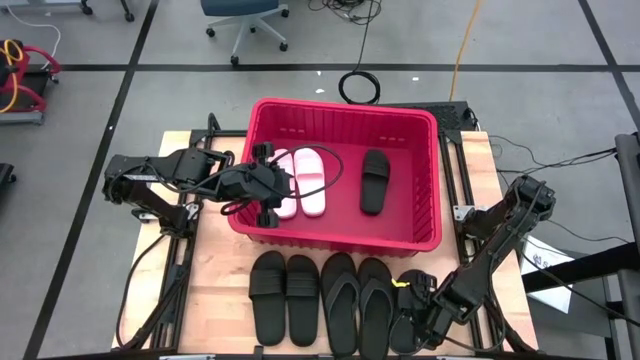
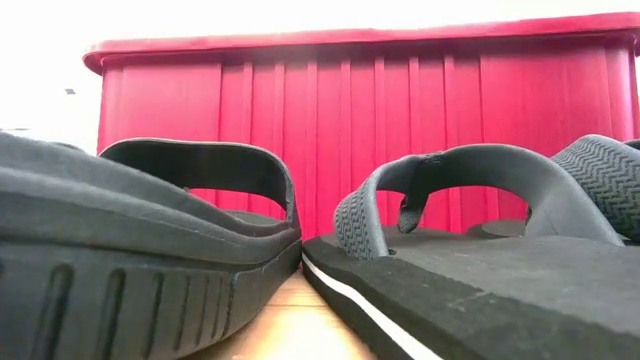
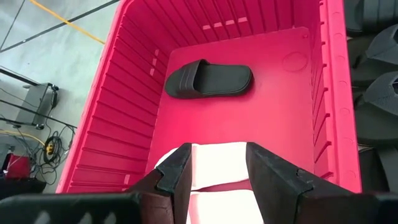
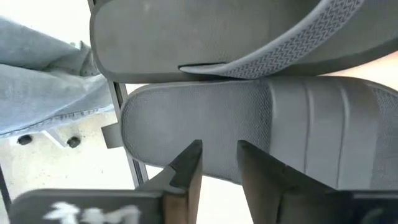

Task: Pick and place slides into bin
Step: Put the right black slide into the bin

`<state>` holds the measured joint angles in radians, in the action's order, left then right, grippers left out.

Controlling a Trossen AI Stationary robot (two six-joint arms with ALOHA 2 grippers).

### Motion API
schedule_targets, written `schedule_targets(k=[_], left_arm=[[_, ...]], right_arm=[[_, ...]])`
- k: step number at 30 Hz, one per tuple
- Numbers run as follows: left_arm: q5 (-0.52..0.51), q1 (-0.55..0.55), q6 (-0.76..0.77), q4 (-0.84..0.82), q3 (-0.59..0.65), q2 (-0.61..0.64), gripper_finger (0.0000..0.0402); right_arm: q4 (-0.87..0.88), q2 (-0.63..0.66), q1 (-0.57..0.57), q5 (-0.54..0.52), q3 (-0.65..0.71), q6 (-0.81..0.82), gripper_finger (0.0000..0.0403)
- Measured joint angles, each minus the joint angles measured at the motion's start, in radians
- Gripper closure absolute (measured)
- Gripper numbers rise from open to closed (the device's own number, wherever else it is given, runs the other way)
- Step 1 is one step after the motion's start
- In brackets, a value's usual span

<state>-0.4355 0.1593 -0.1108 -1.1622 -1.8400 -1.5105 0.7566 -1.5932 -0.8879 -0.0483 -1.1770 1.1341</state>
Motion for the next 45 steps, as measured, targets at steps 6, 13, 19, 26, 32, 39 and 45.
schedule_targets(k=[6,13,19,26,32,39,45], left_arm=[[0.000,0.000,0.000,0.000,0.000,0.000,0.0254],[0.000,0.000,0.001,0.000,0.000,0.000,0.0254],[0.000,0.000,0.001,0.000,0.000,0.000,0.0254],[0.000,0.000,-0.012,0.000,0.000,0.000,0.0254],[0.000,0.000,-0.016,0.000,0.000,0.000,0.0254],[0.019,0.000,-0.015,0.000,0.000,0.000,0.0254],[0.020,0.000,-0.015,0.000,0.000,0.000,0.0254]], right_arm=[[-0.017,0.000,0.002,0.039,0.000,-0.010,0.0257],[-0.089,0.000,0.000,0.087,0.000,0.048,0.0246],[-0.148,0.004,0.014,0.069,-0.001,0.039,0.0258],[-0.162,0.080,-0.016,0.118,-0.001,0.077,0.0283],[-0.119,0.174,-0.036,0.128,-0.002,0.139,0.0303],[-0.099,0.169,-0.036,0.120,-0.002,0.174,0.0314],[-0.110,0.127,-0.037,0.122,-0.001,0.137,0.0314]])
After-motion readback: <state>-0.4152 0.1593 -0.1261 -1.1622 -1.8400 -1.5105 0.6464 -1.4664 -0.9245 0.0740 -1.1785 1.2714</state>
